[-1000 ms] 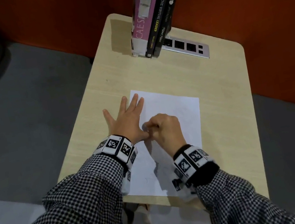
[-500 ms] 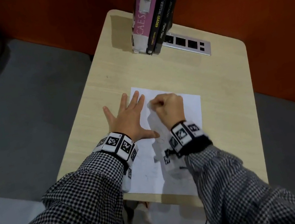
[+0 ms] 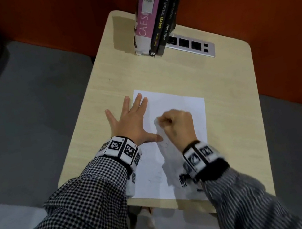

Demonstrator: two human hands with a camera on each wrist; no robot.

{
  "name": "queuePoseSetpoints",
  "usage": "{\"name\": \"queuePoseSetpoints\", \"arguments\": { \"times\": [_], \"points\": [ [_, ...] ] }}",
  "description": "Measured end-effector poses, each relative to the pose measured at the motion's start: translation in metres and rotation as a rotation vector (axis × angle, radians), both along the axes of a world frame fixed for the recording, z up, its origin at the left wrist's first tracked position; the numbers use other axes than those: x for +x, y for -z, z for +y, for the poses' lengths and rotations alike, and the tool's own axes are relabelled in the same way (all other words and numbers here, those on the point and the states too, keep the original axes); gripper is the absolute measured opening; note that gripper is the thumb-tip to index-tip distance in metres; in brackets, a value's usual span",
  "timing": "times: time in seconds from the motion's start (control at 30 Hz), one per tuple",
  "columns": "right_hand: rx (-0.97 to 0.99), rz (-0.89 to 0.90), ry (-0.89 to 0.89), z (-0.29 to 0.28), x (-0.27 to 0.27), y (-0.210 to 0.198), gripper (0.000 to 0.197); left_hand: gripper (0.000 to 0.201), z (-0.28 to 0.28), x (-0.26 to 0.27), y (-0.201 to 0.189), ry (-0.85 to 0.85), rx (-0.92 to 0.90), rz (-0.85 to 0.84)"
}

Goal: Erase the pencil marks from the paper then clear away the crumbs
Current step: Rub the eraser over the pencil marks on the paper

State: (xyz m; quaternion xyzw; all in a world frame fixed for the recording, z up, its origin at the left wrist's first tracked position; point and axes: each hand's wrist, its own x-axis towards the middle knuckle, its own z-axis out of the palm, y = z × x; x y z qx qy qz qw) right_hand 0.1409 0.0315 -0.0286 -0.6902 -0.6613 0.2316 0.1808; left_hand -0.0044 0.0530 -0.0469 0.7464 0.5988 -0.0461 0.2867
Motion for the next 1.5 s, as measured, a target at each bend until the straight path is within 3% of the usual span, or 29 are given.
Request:
{"name": "queuePoseSetpoints", "arguments": {
  "times": [0.07,0.23,0.4,0.63,0.8,1.0,1.17,1.33,1.5],
  "points": [
    [-0.022,0.025,0.003,-0.002,0.002,-0.004,0.010,0.126,0.000,0.000,-0.001,0.003,0.000,0.003],
    [0.047,0.117,0.040,0.056,-0.004,-0.005,0.015,0.126,0.001,0.001,-0.002,0.001,-0.003,0.011],
    [-0.014,0.021,0.001,0.002,0.006,-0.006,0.011,0.126,0.000,0.000,-0.002,-0.005,-0.013,-0.006],
    [0.035,0.106,0.045,0.065,-0.002,-0.003,0.011,0.127,0.000,0.001,-0.003,-0.006,-0.011,-0.001],
    [-0.024,0.066,-0.023,0.002,0.008,-0.011,0.009,0.127,0.000,0.000,-0.001,0.001,-0.008,-0.003],
    [0.015,0.120,0.009,0.062,-0.003,-0.003,0.012,0.126,0.002,0.002,-0.006,-0.016,-0.024,0.004],
    [0.025,0.111,0.019,0.052,-0.006,-0.002,0.015,0.130,0.003,0.021,-0.012,-0.134,-0.074,-0.028],
    [0.010,0.035,-0.075,0.029,-0.008,0.000,0.010,0.110,-0.003,0.023,-0.006,-0.186,-0.027,-0.041],
    [0.020,0.107,0.016,0.072,-0.017,-0.005,0.011,0.125,-0.002,0.025,-0.010,-0.176,-0.053,-0.052]
  ]
}}
